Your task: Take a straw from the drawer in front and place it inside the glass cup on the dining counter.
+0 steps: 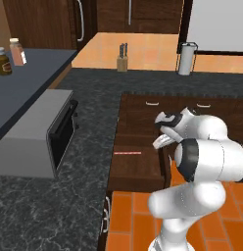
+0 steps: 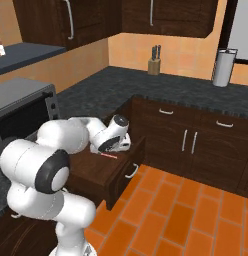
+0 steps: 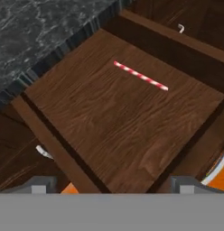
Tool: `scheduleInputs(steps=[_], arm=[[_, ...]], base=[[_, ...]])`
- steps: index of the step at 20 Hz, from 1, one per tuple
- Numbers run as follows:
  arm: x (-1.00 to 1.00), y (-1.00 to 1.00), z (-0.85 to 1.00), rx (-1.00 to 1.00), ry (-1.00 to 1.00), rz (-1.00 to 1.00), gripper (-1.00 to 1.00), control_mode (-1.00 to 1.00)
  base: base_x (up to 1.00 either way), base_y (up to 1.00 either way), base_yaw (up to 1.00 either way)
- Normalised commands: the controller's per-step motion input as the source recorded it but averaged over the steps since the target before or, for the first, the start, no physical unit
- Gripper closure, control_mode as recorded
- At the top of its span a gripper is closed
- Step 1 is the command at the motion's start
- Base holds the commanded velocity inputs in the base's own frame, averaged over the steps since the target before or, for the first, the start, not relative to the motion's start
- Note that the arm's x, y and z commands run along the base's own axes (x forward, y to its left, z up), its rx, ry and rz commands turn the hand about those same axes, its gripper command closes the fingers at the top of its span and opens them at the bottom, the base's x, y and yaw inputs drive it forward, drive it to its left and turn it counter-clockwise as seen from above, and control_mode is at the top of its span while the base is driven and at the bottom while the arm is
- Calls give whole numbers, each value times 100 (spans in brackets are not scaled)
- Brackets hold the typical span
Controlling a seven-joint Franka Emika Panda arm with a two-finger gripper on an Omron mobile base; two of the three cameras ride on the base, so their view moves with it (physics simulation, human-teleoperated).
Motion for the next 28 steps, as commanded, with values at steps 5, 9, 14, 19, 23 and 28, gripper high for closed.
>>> scheduleInputs(steps=[5, 9, 14, 19, 23, 28], arm=[[54, 6, -27, -14, 20, -16, -100, -100], [24, 2, -52, -12, 10, -13, -100, -100], [28, 0, -49, -8, 6, -10, -100, -100], [12, -37, -36, -9, 0, -9, -100, -100], [8, -76, -34, -9, 2, -12, -100, -100], [1, -87, -23, -6, 0, -12, -100, -100]], base=[[0, 0, 0], [0, 0, 0], [0, 0, 0], [0, 0, 0], [0, 0, 0], [0, 0, 0]])
